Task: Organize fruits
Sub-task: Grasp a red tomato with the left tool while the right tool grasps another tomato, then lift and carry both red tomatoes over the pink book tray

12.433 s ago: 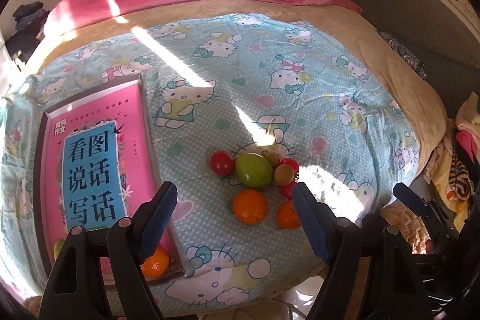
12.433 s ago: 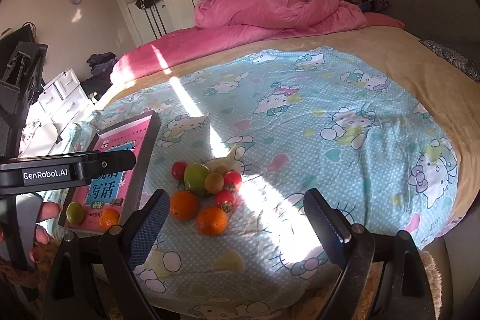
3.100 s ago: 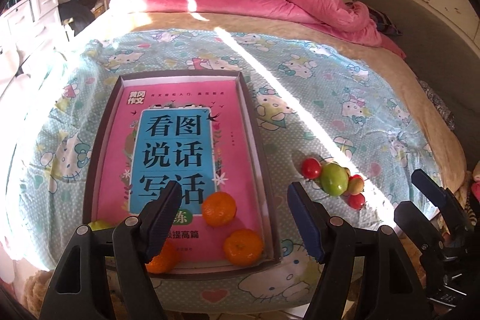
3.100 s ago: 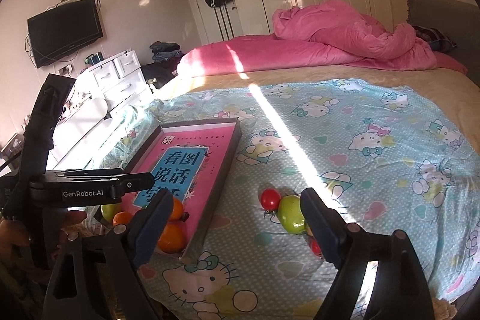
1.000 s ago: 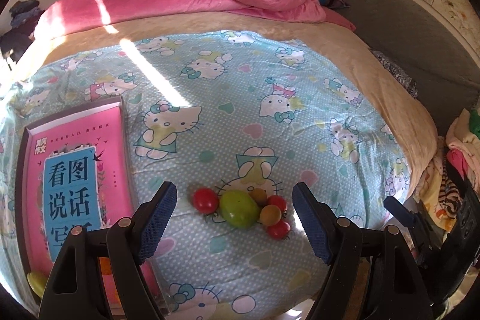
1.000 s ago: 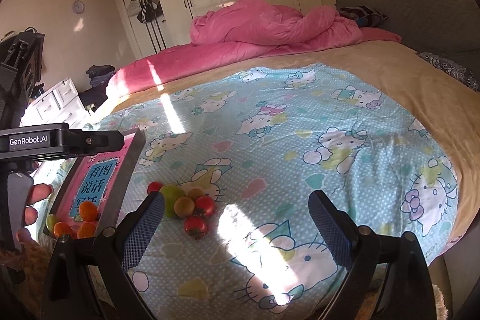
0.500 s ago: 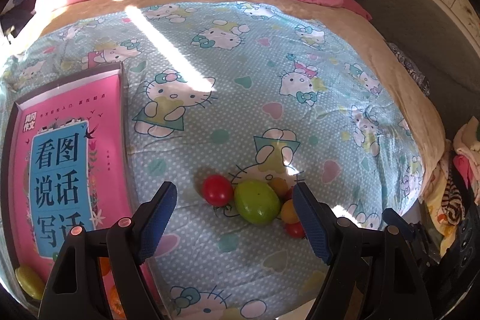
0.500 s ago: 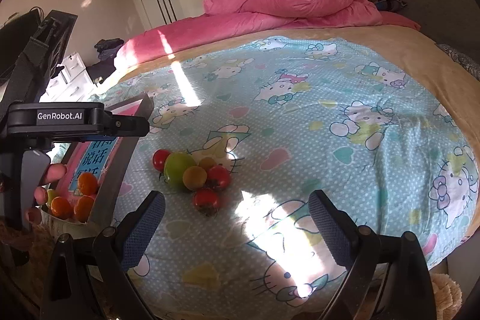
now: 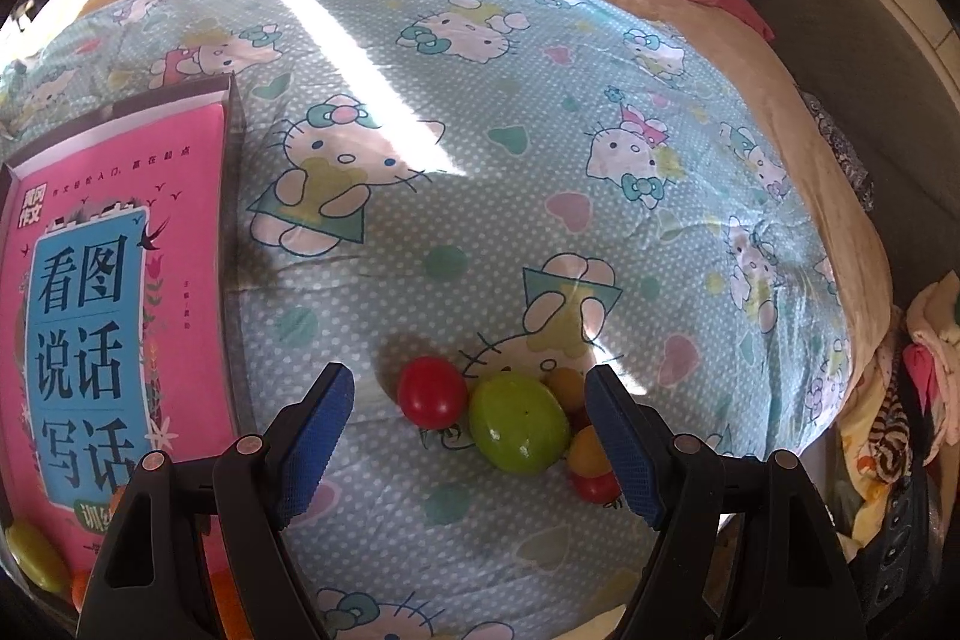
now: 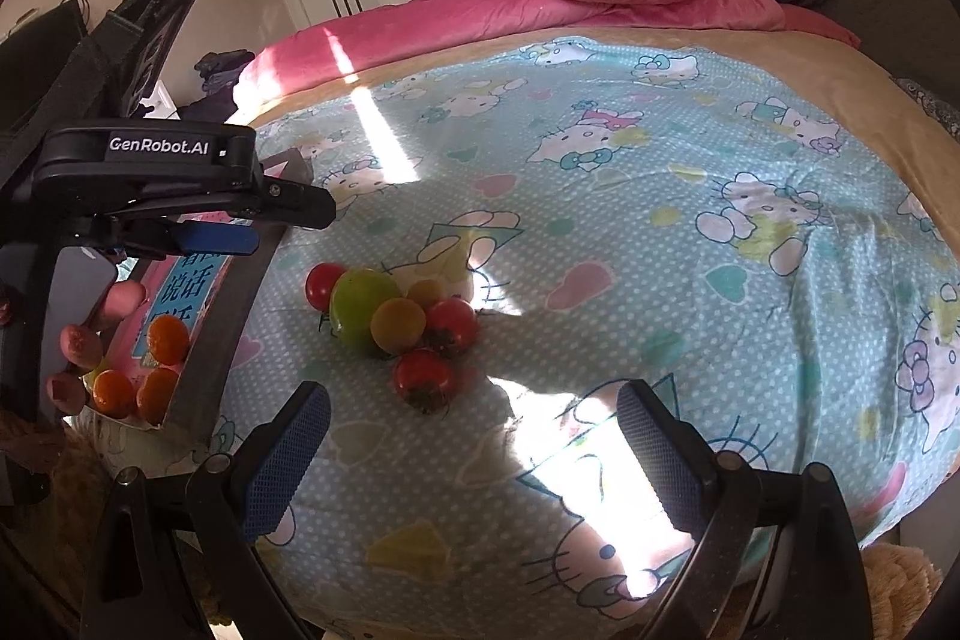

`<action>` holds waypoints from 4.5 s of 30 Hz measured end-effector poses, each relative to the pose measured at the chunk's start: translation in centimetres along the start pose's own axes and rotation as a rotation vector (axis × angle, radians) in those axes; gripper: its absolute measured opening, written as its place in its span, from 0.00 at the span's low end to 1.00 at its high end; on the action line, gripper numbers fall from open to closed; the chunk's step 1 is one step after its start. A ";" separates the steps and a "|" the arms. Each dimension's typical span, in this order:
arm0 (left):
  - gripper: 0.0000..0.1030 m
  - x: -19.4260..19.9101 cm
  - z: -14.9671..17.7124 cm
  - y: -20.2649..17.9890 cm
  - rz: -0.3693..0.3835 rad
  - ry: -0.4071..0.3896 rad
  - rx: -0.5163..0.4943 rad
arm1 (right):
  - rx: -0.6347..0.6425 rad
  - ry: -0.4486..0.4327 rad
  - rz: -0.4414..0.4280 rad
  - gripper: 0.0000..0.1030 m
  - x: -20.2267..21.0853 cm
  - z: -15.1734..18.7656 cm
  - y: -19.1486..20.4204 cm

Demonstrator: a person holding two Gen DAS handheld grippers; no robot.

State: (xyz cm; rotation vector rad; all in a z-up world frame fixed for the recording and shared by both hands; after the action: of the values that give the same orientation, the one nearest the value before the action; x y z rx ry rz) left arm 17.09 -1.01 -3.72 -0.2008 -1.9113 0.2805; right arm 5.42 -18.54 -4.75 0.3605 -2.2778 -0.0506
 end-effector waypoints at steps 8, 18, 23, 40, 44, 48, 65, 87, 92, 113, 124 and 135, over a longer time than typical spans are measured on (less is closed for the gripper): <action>0.77 -1.6 0.1 0.9 0.057 0.059 0.106 | -0.021 0.034 -0.017 0.94 -1.2 0.1 -0.3; 0.59 -2.8 0.6 2.1 0.084 0.090 0.237 | 0.025 0.060 -0.032 0.94 -2.2 0.1 0.7; 0.56 -3.1 0.7 2.2 0.052 0.095 0.249 | 0.041 0.087 -0.052 0.85 -3.3 0.3 1.2; 0.42 -3.8 0.5 3.3 0.056 0.083 0.329 | 0.203 0.097 0.029 0.46 -5.4 0.4 3.3; 0.37 -3.9 0.7 4.4 0.074 0.087 0.382 | 0.188 0.099 0.020 0.46 -5.5 0.3 3.1; 0.36 -4.0 0.8 4.1 0.045 0.083 0.361 | 0.188 0.101 0.022 0.46 -5.5 0.4 3.0; 0.30 -5.8 -0.4 1.8 -0.088 0.074 0.213 | 0.252 0.110 0.069 0.28 -6.2 0.2 3.8; 0.29 -2.7 1.4 1.3 -0.039 0.060 0.125 | -0.022 0.073 -0.054 0.27 -3.2 -0.3 0.8; 0.30 -2.1 2.0 1.3 -0.028 0.060 0.110 | -0.060 0.065 -0.074 0.27 -2.8 -0.3 0.3; 0.29 -0.8 3.2 1.5 0.043 0.072 0.115 | -0.198 0.037 -0.114 0.27 -1.5 0.1 -2.0; 0.30 -0.5 4.0 0.2 0.059 0.063 0.053 | -0.163 -0.019 -0.096 0.27 -0.5 -0.3 -1.3; 0.30 0.9 4.5 -1.0 0.050 0.036 0.007 | -0.110 -0.059 -0.079 0.27 0.5 -0.7 -0.1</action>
State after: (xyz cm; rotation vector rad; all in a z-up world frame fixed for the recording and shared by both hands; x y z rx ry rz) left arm 12.58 -2.15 -4.09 -0.2481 -1.8710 0.3154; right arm 5.63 -18.75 -3.92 0.3951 -2.3065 -0.2291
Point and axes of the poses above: each gripper's, at about its wrist camera, not at the fingertips, and x roughly against the way its jaws point, y to its left, z to its underside, the point moved 2 cm from there along -x, roughly the way its jaws point, and after that the axes turned 3 degrees about x, right-handed, at the moved point
